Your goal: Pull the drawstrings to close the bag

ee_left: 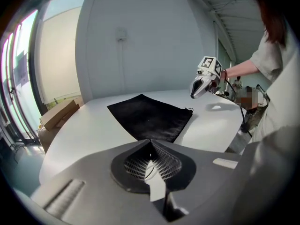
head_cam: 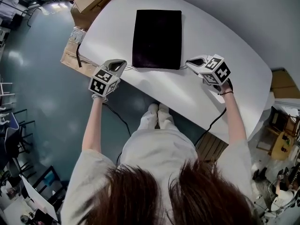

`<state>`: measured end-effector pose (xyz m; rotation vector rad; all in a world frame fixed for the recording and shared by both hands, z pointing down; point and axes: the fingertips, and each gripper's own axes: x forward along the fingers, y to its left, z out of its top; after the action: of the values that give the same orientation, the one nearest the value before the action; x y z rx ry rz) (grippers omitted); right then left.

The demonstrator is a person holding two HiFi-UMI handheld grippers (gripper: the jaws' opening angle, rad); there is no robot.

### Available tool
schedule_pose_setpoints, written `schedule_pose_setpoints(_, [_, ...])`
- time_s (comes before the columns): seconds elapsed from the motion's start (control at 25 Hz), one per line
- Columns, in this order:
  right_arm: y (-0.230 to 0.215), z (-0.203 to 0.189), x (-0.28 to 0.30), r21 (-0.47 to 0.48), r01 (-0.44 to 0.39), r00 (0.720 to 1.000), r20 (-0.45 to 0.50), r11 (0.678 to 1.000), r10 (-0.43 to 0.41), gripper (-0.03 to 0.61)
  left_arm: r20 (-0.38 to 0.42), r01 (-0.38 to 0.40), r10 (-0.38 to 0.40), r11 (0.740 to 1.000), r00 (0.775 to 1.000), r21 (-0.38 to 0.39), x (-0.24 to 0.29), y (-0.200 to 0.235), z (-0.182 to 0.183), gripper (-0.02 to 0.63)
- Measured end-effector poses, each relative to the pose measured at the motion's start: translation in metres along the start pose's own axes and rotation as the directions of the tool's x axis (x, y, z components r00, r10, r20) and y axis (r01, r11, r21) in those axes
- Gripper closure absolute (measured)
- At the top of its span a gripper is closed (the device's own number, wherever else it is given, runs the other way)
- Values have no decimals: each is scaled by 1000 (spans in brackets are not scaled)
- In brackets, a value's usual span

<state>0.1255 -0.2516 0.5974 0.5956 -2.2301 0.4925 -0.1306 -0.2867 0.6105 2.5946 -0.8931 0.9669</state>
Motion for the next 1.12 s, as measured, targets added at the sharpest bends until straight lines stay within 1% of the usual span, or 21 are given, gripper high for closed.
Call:
schedule_pose_setpoints(0.16, [-1,-6,6,-40,-23,998,-64,999,20,514,-22,39,-38,999,999,29,6,-1,-3,621])
schedule_pose_setpoints(0.4, [-5,-15,16,-84,-40,989,-146,996,28,489,-65,90,-86,993,994,73,13,-3,-10,618])
schedule_pose_setpoints(0.52, [-2,-20,22,-118,-55,982,-184,991,32,460,-93,114,-106,990,990,86,16,-3,-16,572])
schedule_pose_setpoints(0.6, [2,-24,26,-146,-66,977,-211,987,35,440,-119,143,-130,984,984,106,18,-8,-20,525])
schedule_pose_setpoints(0.76, [5,-32,39,-205,-87,964,-264,975,30,423,-189,190,-157,966,970,175,26,-13,-31,477])
schedule_pose_setpoints(0.84, [5,-33,44,-224,-90,960,-279,970,24,414,-226,207,-156,953,962,221,32,-13,-38,433])
schedule_pose_setpoints(0.92, [6,-34,47,-226,-90,958,-287,970,22,393,-258,225,-160,942,953,249,35,-15,-44,419])
schedule_pose_setpoints(0.96, [6,-34,48,-225,-91,956,-291,970,22,391,-266,229,-161,941,951,250,36,-16,-45,419])
schedule_pose_setpoints(1.12, [3,-39,53,-227,-101,947,-320,969,24,394,-262,227,-165,946,951,230,42,-10,-45,419])
